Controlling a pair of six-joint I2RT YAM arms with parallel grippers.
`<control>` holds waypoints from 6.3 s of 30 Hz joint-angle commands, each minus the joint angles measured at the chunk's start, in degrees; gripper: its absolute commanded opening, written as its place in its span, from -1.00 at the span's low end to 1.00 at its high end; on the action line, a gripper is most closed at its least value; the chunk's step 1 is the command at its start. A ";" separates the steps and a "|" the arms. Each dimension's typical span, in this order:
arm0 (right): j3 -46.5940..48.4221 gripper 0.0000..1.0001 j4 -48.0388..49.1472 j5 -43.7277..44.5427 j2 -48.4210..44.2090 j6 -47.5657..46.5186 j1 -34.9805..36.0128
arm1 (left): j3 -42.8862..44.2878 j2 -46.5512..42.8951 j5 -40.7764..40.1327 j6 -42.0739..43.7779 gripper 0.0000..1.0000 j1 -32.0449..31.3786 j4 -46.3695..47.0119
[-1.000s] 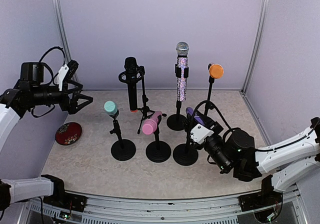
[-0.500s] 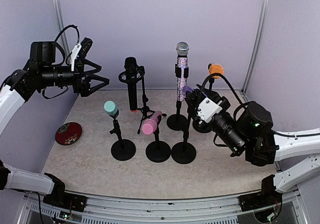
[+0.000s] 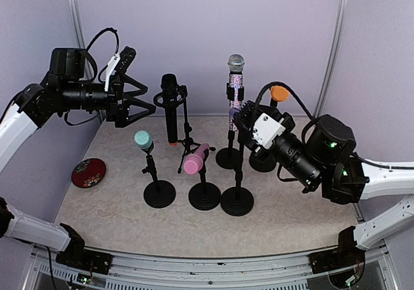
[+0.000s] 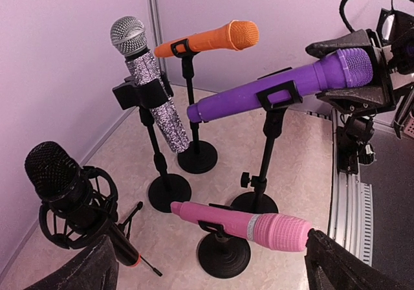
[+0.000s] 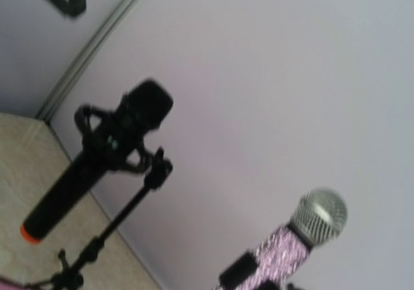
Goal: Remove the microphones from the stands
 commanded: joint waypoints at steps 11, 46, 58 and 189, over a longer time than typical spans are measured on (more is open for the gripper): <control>12.50 -1.00 8.73 -8.13 2.59 0.47 0.43 | 5.97 10.68 -1.63 -4.76 0.74 -11.76 6.36; 11.19 -1.00 2.21 -10.95 -4.45 7.33 0.41 | 7.96 25.28 -4.62 -17.37 -0.67 -22.17 32.08; 14.23 -1.00 -10.30 -12.43 -13.70 14.36 0.44 | 6.16 24.50 1.36 -21.84 -1.00 -21.95 33.23; -10.83 -1.00 -30.16 21.41 12.78 89.65 -32.41 | -3.39 36.40 2.47 -2.89 -0.82 29.79 60.48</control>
